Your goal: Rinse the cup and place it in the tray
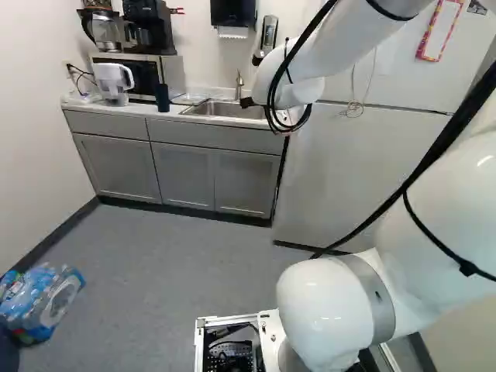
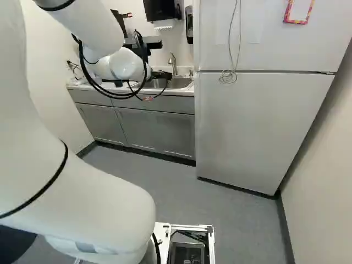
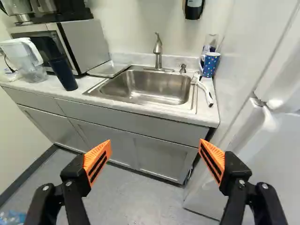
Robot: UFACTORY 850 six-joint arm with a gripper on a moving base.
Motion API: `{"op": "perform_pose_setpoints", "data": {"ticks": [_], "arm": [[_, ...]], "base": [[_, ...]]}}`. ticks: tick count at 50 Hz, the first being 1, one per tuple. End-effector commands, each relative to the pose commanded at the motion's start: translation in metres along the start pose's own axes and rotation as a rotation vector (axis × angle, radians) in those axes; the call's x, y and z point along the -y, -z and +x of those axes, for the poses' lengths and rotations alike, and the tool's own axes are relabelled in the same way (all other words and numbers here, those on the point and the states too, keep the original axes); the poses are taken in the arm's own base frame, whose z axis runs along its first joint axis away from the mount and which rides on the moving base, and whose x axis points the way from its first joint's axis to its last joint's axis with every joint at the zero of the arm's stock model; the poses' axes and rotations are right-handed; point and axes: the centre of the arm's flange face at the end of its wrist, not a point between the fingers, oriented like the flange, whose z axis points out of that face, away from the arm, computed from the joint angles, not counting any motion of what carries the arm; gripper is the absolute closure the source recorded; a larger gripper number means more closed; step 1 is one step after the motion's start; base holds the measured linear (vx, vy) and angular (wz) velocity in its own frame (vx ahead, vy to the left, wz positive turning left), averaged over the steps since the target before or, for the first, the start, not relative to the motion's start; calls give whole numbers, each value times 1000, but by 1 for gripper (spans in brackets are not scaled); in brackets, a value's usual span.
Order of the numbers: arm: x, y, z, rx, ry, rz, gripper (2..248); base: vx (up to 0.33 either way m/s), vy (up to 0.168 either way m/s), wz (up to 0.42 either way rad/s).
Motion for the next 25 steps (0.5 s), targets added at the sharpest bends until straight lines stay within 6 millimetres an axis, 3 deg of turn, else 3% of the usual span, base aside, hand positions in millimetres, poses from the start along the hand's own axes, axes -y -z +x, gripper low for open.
{"op": "perform_pose_setpoints", "data": {"ticks": [25], "arm": [[-2,3,28,-54,-2,-5,3]], "base": [[0,0,0]]}}
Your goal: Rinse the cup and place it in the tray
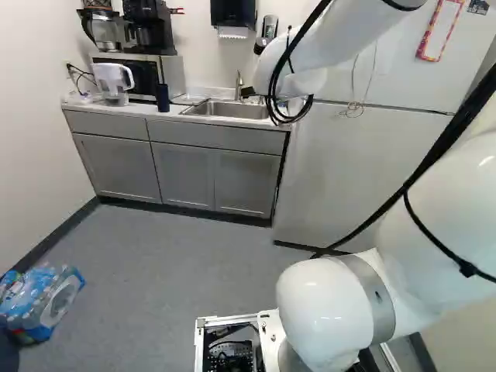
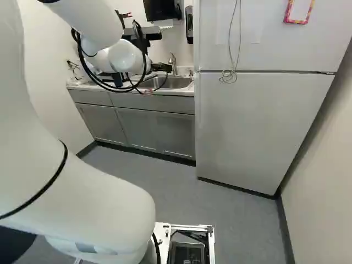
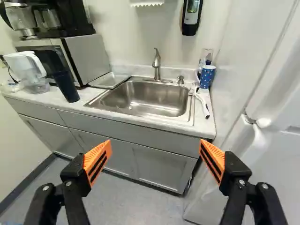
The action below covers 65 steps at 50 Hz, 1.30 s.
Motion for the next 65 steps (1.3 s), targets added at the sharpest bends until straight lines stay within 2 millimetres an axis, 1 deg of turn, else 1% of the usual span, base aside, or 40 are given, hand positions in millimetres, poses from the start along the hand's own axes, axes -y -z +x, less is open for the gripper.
{"op": "perform_pose_setpoints", "data": {"ticks": [38,65], "arm": [[-1,5,43,-80,-1,-3,3],[-2,0,44,-79,-1,-3,3]], "base": [[0,0,0],[0,0,0]]}}
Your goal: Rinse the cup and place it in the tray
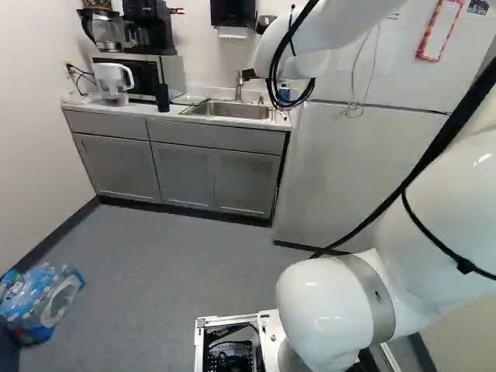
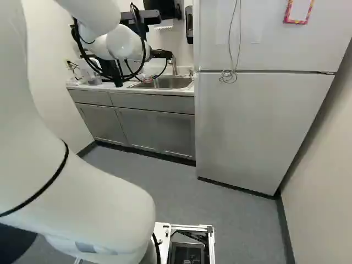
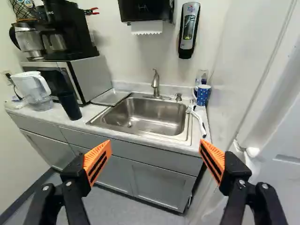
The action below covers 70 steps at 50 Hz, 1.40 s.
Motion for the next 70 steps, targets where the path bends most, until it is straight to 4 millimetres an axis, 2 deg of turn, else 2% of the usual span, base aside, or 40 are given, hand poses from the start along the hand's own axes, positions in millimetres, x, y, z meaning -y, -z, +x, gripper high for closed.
{"op": "perform_pose_setpoints", "data": {"ticks": [29,70], "arm": [[0,0,0,0,0,0,3],[0,0,0,0,0,0,3]], "base": [[3,6,0],[59,52,-8]]}}
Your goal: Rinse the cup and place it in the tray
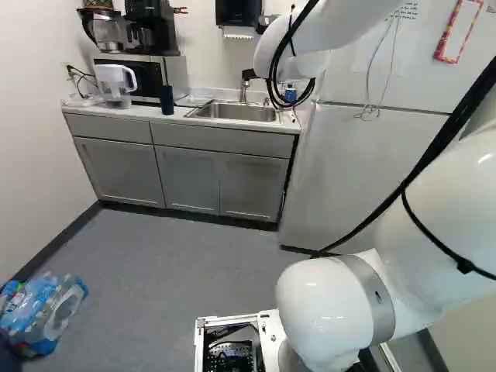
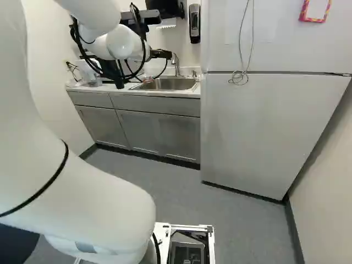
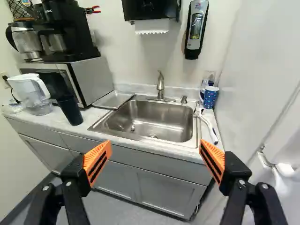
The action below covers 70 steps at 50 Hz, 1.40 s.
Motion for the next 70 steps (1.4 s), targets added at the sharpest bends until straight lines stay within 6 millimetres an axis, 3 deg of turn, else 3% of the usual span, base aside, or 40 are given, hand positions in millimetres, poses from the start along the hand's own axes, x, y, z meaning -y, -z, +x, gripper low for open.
{"op": "perform_pose_setpoints", "data": {"ticks": [70], "arm": [[0,0,0,0,0,0,3]], "base": [[104,50,-15]]}}
